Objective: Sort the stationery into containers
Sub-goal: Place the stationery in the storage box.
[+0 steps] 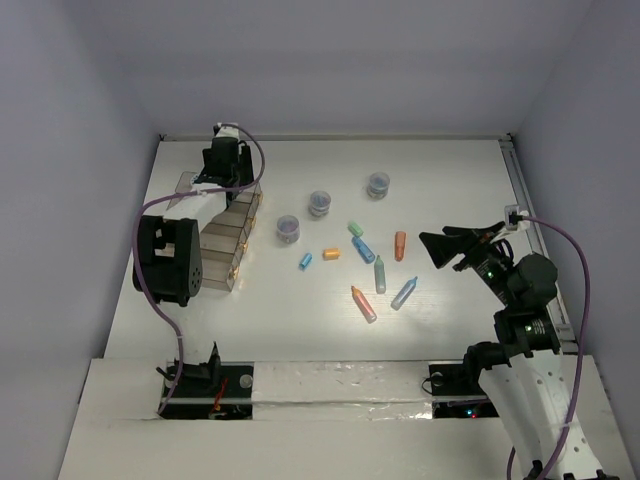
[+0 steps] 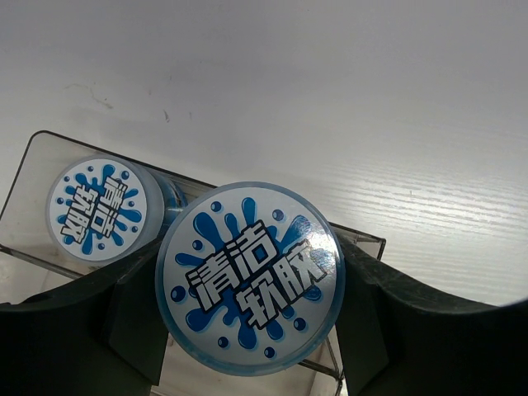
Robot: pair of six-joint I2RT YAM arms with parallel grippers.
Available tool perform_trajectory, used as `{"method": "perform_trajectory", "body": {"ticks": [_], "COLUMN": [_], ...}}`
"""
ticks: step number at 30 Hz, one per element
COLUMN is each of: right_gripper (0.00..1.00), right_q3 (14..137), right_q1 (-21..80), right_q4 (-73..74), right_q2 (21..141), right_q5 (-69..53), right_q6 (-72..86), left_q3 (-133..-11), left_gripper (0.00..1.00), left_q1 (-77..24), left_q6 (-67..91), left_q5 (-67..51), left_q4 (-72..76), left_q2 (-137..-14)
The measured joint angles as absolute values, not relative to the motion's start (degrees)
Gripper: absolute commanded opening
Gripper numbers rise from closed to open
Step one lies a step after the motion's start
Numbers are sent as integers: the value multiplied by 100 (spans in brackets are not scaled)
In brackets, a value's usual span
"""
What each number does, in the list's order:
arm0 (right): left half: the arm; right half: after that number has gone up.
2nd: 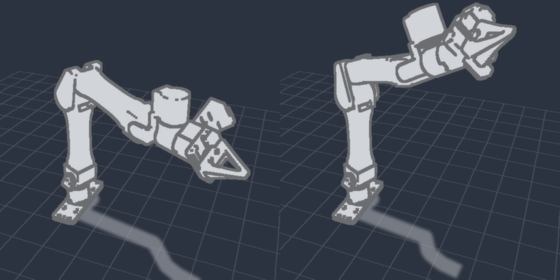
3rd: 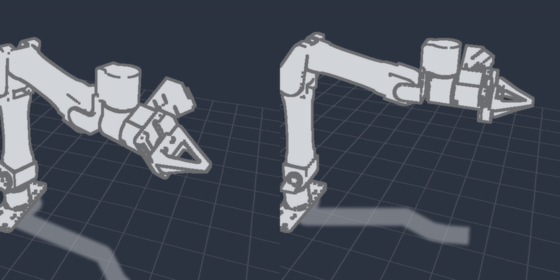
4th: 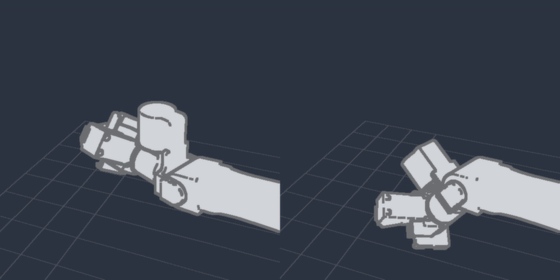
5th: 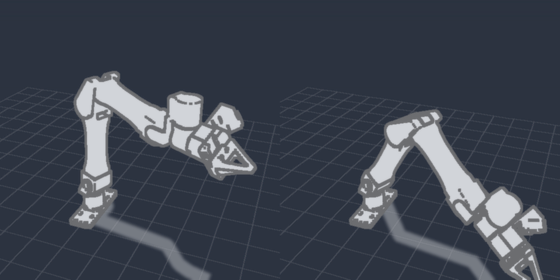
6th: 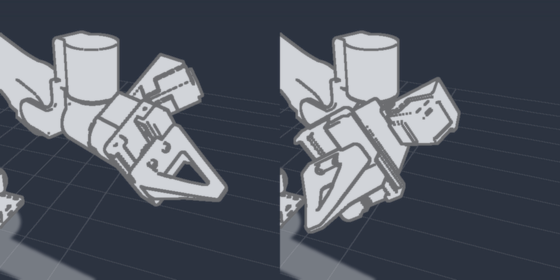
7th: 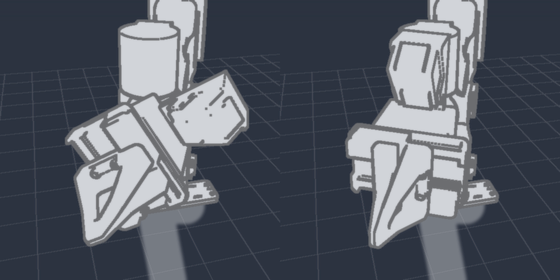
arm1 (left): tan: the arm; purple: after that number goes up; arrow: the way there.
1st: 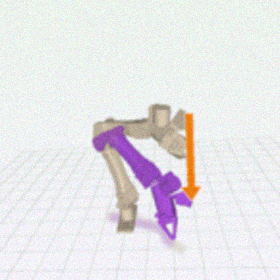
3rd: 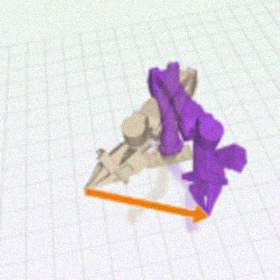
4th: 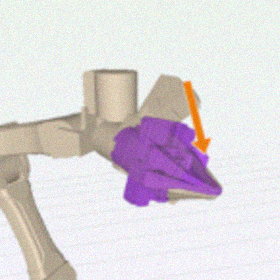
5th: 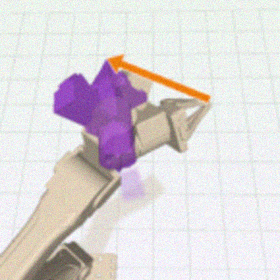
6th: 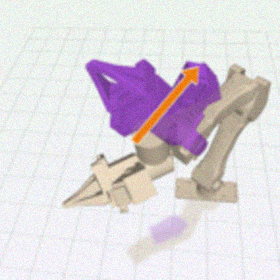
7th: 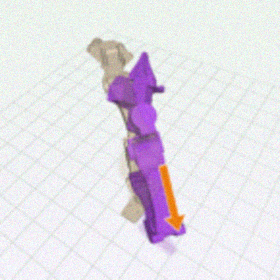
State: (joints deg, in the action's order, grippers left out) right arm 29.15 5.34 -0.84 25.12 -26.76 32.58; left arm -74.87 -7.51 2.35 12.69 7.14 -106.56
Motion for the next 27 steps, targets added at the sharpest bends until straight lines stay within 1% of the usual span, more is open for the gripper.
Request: {"method": "perform_trajectory", "body": {"ticks": [2,4,5,8,9,11,12,14,17,20,21,24,27], "right_gripper": [100,100,100,100,100,100,100,100,100,100,100,100,100], "right_q3": [2915,2915,2915,2915,2915,2915,2915,2915,2915,2915,2915,2915,2912], "right_q1": [534,534,534,534,534,534,534,534,534,534,534,534,534], "right_q4": [-75,-56,-47,-47,-47,-47,-47,-47,-47,-49,-49,-64,-64], "right_q2": [2506,2484,2471,2445,2440,2440,2440,2440,2440,2440,2443,2473,2543], "right_q5": [-2670,-2652,-2646,-2635,-2635,-2635,-2635,-2635,-2635,-2635,-2635,-2635,-2628], "right_q6": [3236,3221,3214,3210,3210,3194,3190,3181,3173,3173,3173,3173,3170], "left_q3": [-7456,-7454,-7448,-7424,-7422,-7422,-7422,-7422,-7422,-7424,-7428,-7585,-8064], "left_gripper": [46,56,63,73,79,86,88,89,89,86,82,77,69], "left_q1": [-751,-751,-751,-751,-751,-751,-751,-751,-757,-849,-921,-1441,-2449], "left_q6": [233,233,233,202,200,200,187,200,220,270,285,298,305], "left_q5": [1271,1271,1269,1275,1273,1282,1288,1288,1282,1319,1365,1527,1684], "left_q4": [742,753,753,753,784,843,878,910,915,856,808,561,309], "left_q2": [-10676,-10711,-10720,-10720,-10720,-10718,-10718,-10713,-10667,-10497,-10401,-10103,-9955]}}
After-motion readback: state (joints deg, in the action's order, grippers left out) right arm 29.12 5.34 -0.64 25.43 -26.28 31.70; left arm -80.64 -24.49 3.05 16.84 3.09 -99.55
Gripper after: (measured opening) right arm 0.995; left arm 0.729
